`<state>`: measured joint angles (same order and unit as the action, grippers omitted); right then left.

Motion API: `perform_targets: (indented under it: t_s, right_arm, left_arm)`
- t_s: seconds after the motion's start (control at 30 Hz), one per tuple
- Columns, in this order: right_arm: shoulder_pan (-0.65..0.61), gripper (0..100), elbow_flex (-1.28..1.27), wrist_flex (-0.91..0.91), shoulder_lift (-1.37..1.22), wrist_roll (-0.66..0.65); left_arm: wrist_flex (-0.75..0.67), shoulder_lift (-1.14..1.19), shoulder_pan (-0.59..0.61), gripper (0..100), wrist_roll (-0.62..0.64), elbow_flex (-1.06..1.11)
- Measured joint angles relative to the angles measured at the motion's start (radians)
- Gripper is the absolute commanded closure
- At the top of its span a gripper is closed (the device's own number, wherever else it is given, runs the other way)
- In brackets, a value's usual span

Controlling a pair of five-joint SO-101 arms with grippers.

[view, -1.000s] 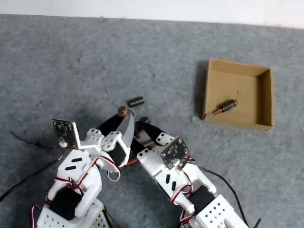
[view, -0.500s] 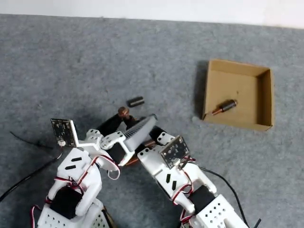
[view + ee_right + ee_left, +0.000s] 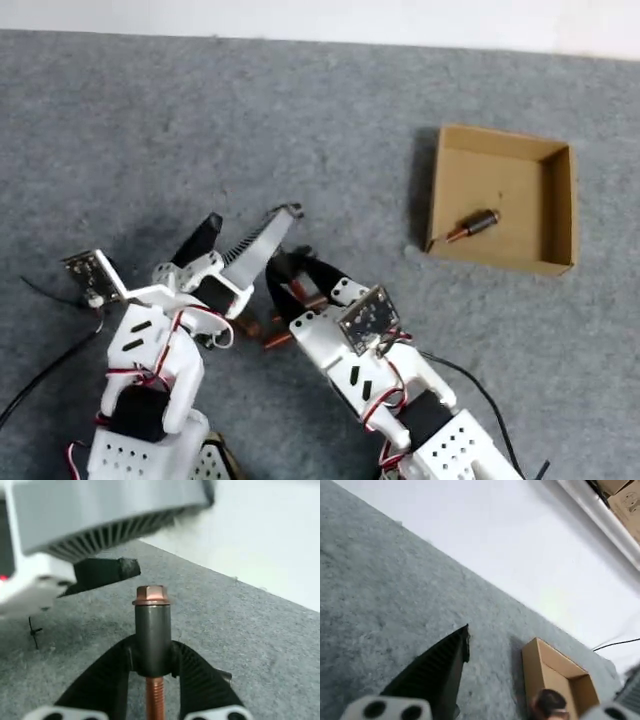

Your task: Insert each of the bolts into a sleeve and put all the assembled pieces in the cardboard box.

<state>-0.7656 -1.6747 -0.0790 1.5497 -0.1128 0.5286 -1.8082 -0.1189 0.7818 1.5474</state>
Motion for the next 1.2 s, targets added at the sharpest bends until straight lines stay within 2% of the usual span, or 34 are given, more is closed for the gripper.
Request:
perform_targets:
  t_s: [0.17,0.3,0.43,0.53,0.8,0.93,1.03,1.2]
  right_arm:
    - [0.014,99.4,0.000,0.000,0.000,0.000]
    - [0.083,99.4,0.000,0.000,0.000,0.000]
    - [0.152,99.4,0.000,0.000,0.000,0.000]
    - [0.187,99.4,0.000,0.000,0.000,0.000]
    - [0.295,99.4,0.000,0.000,0.000,0.000]
    - [0.382,99.4,0.000,-0.003,0.000,0.000]
    - [0.473,99.4,0.003,-0.003,0.000,0.069]
    - [0.571,99.4,0.005,-0.003,0.000,0.141]
  left_arm:
    - [-0.068,0.000,-0.003,66,-0.038,0.071]
    - [-0.176,0.000,-0.003,83,-0.160,0.124]
    - [-0.201,0.002,-0.002,100,-0.210,0.129]
    - [-0.201,0.002,0.037,97,-0.215,0.129]
    - [-0.178,0.002,0.109,96,-0.215,0.129]
    - [-0.133,0.002,0.109,96,-0.296,0.129]
    - [-0.123,0.002,0.109,96,-0.370,0.129]
    - [-0.123,0.002,0.109,96,-0.390,0.129]
